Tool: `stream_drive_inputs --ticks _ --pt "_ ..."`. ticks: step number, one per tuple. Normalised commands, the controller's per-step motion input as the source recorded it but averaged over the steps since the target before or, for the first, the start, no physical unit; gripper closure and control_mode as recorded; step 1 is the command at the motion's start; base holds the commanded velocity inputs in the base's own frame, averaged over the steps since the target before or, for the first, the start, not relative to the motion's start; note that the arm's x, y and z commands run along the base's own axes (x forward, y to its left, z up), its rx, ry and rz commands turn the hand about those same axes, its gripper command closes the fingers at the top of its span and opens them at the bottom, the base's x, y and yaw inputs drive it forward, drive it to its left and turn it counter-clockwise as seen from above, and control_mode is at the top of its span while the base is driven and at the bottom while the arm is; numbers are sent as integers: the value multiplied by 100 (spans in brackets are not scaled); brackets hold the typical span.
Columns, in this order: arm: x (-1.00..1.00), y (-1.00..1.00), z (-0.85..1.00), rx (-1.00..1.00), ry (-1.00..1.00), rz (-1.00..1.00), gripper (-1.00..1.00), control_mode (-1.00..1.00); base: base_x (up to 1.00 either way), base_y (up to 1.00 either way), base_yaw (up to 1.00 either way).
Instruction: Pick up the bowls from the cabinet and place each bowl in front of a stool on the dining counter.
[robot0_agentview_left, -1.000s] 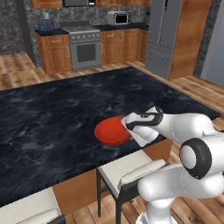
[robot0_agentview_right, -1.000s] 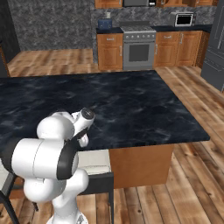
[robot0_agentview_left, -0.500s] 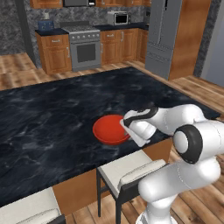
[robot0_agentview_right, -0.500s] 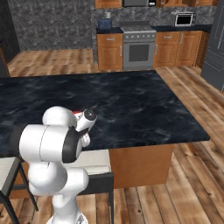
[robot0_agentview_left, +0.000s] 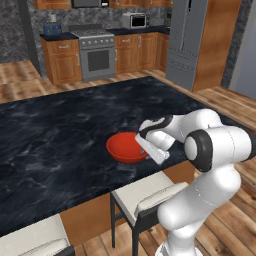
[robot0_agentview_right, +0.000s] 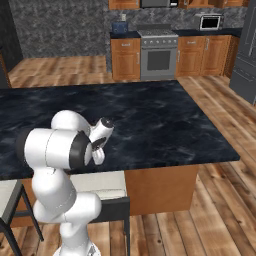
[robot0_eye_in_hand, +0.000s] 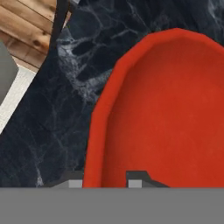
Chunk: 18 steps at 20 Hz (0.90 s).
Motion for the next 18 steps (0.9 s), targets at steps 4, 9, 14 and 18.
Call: stream_drive_inputs --ticks 4,9,14,18 --pt "13 -2 0 0 7 0 100 -100 0 0 0" --pt "1 0 0 0 0 0 100 -100 0 0 0" --pt "-2 0 -3 0 0 0 -100 -100 0 0 0" --pt "-4 0 -2 1 -3 0 -100 -100 0 0 0"
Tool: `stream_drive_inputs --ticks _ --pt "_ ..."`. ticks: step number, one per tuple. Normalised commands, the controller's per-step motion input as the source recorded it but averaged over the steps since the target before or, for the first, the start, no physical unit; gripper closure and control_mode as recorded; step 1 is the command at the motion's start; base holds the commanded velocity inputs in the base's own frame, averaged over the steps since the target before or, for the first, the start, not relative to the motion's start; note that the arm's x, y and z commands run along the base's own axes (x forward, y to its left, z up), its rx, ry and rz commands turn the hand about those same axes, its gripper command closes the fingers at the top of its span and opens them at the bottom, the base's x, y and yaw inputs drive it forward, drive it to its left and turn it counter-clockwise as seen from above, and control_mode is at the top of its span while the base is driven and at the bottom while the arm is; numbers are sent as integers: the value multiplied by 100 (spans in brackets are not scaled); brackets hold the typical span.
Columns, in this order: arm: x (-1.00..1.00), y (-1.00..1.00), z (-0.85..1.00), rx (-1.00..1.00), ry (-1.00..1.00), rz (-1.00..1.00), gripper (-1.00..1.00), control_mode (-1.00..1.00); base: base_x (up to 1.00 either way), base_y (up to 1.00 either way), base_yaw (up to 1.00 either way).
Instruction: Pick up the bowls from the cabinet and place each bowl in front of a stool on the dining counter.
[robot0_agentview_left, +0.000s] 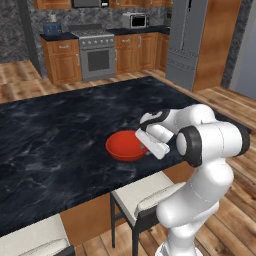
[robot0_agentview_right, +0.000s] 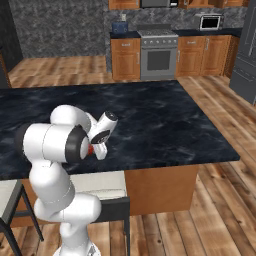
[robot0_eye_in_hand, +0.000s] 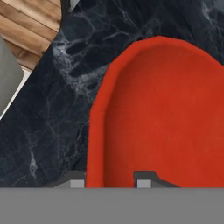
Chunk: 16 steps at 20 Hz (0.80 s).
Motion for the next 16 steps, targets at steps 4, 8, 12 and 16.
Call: stream_drive_inputs --ticks 4,8,12,16 --pt "0 0 0 0 -4 0 -100 -100 0 0 0" --pt "0 0 0 -1 -1 0 -100 -100 0 0 0" --pt "-38 -10 25 -3 -7 0 -100 -100 0 0 0" --pt "-100 -43 93 -7 -27 0 -100 -100 0 0 0"
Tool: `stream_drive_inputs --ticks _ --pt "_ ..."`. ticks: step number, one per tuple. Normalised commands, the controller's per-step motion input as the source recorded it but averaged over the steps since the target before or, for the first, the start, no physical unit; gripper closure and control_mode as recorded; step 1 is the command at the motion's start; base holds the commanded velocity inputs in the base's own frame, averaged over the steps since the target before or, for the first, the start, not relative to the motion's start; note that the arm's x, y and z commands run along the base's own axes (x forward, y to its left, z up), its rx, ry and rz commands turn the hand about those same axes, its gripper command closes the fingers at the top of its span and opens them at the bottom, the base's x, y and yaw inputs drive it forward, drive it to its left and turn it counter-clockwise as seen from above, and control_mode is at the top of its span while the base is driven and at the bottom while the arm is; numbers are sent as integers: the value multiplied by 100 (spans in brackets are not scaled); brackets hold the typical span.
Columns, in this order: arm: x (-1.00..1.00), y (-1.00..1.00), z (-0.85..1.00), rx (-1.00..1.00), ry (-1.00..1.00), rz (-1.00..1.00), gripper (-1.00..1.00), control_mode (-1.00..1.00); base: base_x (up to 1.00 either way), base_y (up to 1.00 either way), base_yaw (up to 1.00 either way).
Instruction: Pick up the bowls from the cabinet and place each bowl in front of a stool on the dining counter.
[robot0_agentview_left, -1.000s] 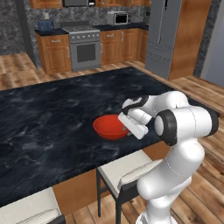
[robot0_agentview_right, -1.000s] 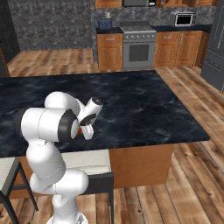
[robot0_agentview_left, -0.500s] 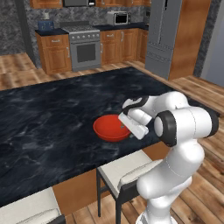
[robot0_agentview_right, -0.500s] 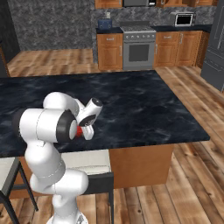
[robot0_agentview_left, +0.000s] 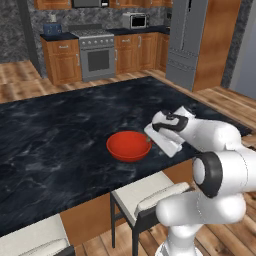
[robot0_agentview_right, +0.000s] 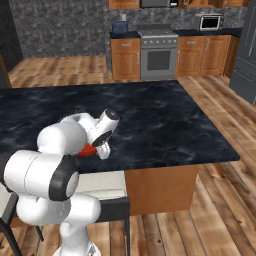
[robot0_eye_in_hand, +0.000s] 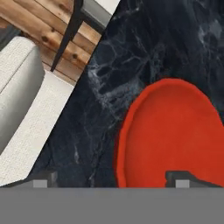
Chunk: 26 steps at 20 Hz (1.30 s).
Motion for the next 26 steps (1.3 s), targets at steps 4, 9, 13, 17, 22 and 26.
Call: stream_drive_inputs --ticks 4,9,13,17,22,26 --pt "-100 -11 100 -19 -15 5 -100 -100 0 0 0" --pt "-97 2 100 -39 -1 22 -100 -100 0 0 0" --pt "-95 5 100 -50 2 33 -100 -100 0 0 0" --pt "-76 7 100 -39 17 32 -100 -100 0 0 0" --pt "-43 8 91 -15 40 25 -100 -100 0 0 0" --pt "-11 -13 15 9 29 0 -100 -100 0 0 0"
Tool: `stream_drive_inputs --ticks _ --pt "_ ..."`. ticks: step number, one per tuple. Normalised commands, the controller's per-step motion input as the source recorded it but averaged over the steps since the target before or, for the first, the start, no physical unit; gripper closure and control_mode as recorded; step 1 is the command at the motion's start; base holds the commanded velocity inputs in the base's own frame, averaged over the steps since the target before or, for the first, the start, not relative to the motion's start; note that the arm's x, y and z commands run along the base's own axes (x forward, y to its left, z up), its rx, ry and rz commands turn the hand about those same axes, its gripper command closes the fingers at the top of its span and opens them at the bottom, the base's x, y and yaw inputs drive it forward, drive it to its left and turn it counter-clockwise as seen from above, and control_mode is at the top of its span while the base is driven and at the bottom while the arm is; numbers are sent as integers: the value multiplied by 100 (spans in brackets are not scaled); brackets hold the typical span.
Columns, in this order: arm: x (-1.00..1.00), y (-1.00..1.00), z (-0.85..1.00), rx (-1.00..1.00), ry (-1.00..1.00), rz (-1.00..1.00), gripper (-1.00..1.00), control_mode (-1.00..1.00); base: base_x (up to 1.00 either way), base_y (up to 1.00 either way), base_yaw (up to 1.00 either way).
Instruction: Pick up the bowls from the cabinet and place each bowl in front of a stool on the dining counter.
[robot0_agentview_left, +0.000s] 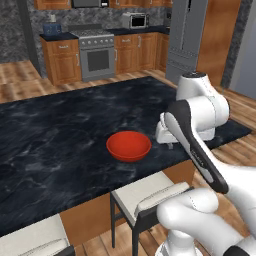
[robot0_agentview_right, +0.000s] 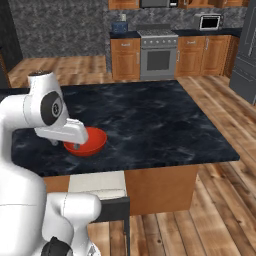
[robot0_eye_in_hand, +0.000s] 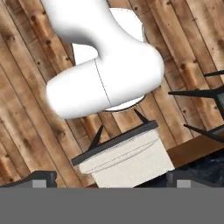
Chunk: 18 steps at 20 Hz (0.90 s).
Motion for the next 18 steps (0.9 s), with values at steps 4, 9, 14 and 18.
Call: stream_drive_inputs --ticks 4,9,14,18 --pt "-24 -2 6 1 26 4 -100 -100 0 0 0" --pt "-79 0 0 0 1 0 -100 -100 0 0 0" --pt "-89 0 31 7 0 0 -100 -100 0 0 0" --pt "-31 0 35 8 5 0 -100 -100 0 0 0"
